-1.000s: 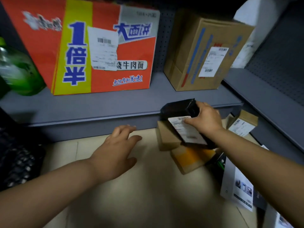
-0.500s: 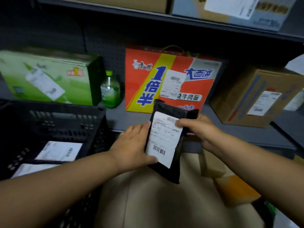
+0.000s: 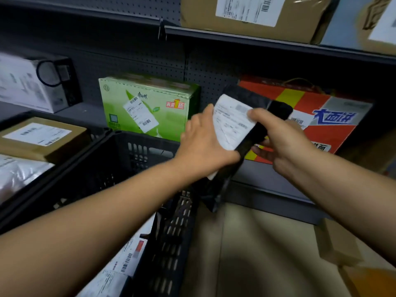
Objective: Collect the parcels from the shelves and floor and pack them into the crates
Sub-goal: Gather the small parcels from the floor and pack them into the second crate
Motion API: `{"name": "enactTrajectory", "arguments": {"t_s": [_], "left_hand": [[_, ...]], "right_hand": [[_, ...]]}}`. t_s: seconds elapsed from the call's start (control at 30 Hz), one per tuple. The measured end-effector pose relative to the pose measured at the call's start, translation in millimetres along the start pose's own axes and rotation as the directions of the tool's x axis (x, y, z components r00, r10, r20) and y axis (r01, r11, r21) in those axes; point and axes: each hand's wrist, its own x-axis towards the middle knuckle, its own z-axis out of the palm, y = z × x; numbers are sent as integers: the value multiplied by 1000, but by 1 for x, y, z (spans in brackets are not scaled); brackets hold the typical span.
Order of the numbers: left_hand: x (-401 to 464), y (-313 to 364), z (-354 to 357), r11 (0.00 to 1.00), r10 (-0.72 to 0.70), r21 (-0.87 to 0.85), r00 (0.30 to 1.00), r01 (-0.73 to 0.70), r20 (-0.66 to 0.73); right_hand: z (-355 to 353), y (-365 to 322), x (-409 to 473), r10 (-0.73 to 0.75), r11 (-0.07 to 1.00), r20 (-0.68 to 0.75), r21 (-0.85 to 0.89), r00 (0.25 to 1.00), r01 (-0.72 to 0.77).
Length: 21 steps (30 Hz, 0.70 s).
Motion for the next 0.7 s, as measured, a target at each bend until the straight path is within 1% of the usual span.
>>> {"name": "enactTrajectory", "arguments": {"t_s": [0.07, 0.13, 0.17, 0.27, 0.33, 0.37, 0.4, 0.43, 0.5, 0.57, 0.67, 0.7], "left_hand": [[14, -14, -24, 1000, 7, 7, 1000, -7, 6], [22, -37, -44, 998, 24, 61, 998, -28, 65], [23, -52, -51, 994, 28, 105, 994, -39, 108], [15, -101, -59, 969, 3, 238, 973, -59, 230], [6, -133, -57, 943, -38, 328, 958, -60, 284], [2, -148, -54, 919, -54, 386, 949, -75, 311], [-2, -162, -50, 888, -62, 448, 939, -103, 337], [-5, -176, -45, 855, -65, 501, 930, -135, 362], [-12, -200, -34, 796, -61, 571, 913, -200, 404], [-16, -217, -21, 739, -43, 613, 889, -278, 455], [-14, -238, -1, 660, -31, 635, 830, -401, 557], [-11, -245, 5, 643, -36, 636, 812, -427, 582]], "right_hand": [[19, -7, 6, 41, 999, 52, 18, 998, -42], [40, -1, 12, 96, 995, 104, 5, 990, -97], [51, 7, 13, 119, 993, 121, -30, 985, -116], [82, 42, 19, 146, 971, 155, -214, 977, -111], [99, 71, 25, 97, 930, 174, -367, 980, -27], [106, 84, 29, 37, 869, 180, -491, 983, 57], [111, 96, 34, -28, 774, 199, -616, 980, 148], [116, 106, 37, -88, 678, 241, -697, 967, 236], [122, 123, 41, -166, 522, 352, -761, 921, 385], [126, 139, 44, -167, 359, 449, -802, 878, 478], [128, 158, 46, -97, 108, 505, -851, 858, 513], [129, 162, 47, -94, 49, 512, -854, 854, 518]]}}
